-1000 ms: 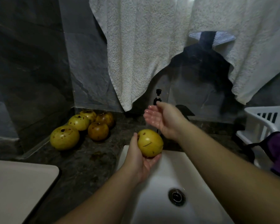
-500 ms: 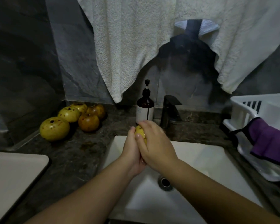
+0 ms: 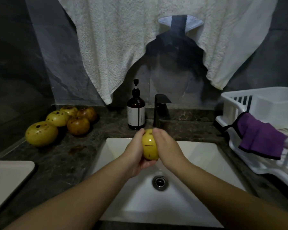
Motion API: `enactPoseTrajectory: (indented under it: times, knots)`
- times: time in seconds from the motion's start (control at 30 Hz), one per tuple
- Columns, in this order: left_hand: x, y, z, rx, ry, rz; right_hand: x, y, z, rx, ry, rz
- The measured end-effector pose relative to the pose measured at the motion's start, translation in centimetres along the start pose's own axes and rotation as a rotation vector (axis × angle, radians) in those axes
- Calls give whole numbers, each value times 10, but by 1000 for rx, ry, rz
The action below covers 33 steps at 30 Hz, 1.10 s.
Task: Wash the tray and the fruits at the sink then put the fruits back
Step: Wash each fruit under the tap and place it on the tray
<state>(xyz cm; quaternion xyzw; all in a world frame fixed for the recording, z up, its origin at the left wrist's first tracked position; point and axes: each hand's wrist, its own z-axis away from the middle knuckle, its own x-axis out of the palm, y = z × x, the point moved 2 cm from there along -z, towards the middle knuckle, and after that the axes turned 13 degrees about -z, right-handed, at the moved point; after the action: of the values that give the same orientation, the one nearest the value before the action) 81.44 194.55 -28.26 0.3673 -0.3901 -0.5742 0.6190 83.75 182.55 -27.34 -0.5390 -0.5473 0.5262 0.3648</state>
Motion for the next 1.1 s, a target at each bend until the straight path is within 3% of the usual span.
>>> enactPoseTrajectory:
  times: [0.13, 0.2, 0.3, 0.33, 0.4, 0.47, 0.5, 0.6, 0.73, 0.8, 0.9, 1.03, 1.1]
  knots:
    - [13, -7, -10, -26, -77, -128, 6, 0, 5, -332, 30, 478]
    - [21, -7, -13, -33, -115, -114, -4, 1, -2, -236, 67, 330]
    - [20, -4, -23, -87, -149, -92, -21, 15, -10, 78, 86, -93]
    - [19, -4, -25, -86, -155, -67, -20, 17, -9, 85, 73, -38]
    - [16, -5, -28, -86, -194, 36, -14, 17, -5, -104, 64, 228]
    - [16, -7, -29, -75, -218, 135, -10, 12, -5, -252, 54, 304]
    - [15, -6, -30, -56, -220, 143, -12, 10, -8, -245, 57, 261]
    - [13, -2, -28, -14, -187, 136, -14, 13, -15, 26, 90, -98]
    - [22, -6, -16, -55, -228, 259, -5, 15, -9, -99, 127, 191]
    - [25, -5, -13, -37, -247, 304, -10, 11, -9, -156, 133, 167]
    - [21, 0, -13, -4, -265, 302, -18, 12, -8, -38, 111, 35]
    - [22, -6, -7, -100, -370, 128, -13, 11, -1, -184, 71, 307]
    - [25, -6, -9, -49, -302, 105, -20, 9, -8, -77, 89, 137]
